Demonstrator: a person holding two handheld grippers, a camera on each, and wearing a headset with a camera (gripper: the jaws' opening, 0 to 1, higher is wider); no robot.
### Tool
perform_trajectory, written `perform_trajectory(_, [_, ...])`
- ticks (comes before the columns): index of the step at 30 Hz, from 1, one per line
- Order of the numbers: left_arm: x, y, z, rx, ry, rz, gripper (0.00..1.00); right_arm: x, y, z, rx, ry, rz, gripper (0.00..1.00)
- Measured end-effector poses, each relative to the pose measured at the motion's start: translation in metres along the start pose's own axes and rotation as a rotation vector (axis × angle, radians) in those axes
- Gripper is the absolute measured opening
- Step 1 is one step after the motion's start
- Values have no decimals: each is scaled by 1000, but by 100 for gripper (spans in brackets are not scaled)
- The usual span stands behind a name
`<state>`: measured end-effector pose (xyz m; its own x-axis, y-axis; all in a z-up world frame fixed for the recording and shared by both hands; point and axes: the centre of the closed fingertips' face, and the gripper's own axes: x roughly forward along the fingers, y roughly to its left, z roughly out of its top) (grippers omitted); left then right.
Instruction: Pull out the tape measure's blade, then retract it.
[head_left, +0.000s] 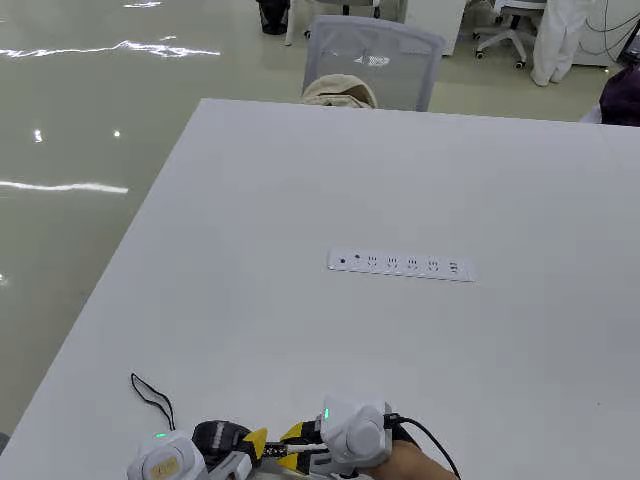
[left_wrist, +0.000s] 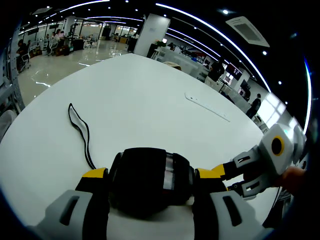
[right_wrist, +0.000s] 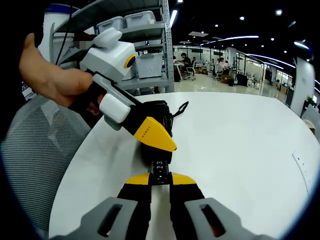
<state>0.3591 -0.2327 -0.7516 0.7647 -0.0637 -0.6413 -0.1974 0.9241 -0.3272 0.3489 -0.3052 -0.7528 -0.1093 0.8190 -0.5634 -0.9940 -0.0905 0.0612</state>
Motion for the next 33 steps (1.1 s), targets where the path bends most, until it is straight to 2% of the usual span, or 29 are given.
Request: perform_trajectory(33, [-1,1,0,-13,4,-12,65,16,2,7,-33,-2,11,11])
